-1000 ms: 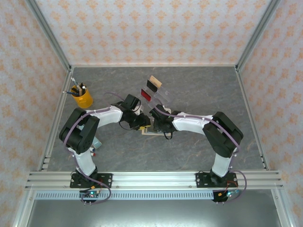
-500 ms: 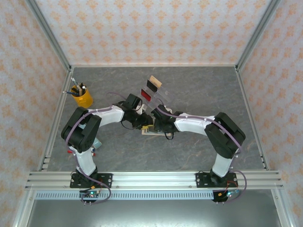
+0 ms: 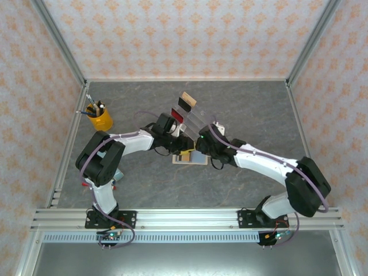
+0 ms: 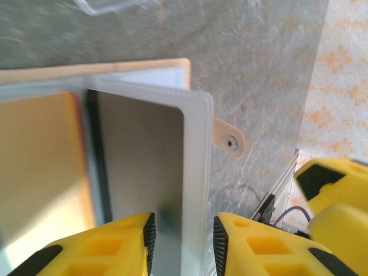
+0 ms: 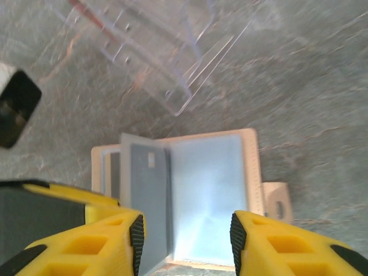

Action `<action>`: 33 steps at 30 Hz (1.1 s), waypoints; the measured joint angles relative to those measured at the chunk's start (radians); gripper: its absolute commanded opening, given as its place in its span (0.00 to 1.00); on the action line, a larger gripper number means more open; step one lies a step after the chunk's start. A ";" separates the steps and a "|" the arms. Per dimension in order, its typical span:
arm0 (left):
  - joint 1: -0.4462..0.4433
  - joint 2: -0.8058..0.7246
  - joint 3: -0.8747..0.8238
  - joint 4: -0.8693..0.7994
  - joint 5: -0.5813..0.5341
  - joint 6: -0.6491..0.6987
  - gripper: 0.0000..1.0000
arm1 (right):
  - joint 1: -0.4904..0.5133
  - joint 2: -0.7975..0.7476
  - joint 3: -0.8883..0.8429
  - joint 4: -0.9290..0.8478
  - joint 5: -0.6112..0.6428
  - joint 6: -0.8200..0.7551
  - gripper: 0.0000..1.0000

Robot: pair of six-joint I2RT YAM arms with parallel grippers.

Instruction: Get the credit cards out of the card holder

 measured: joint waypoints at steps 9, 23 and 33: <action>-0.033 0.011 0.023 -0.025 -0.032 0.014 0.39 | -0.015 -0.047 -0.027 -0.010 0.053 0.010 0.41; -0.005 -0.002 0.021 -0.103 -0.145 0.021 0.28 | -0.014 0.190 0.063 -0.023 -0.078 -0.021 0.17; -0.005 0.059 0.045 -0.091 -0.136 -0.001 0.28 | -0.014 0.279 0.090 -0.070 -0.079 -0.009 0.16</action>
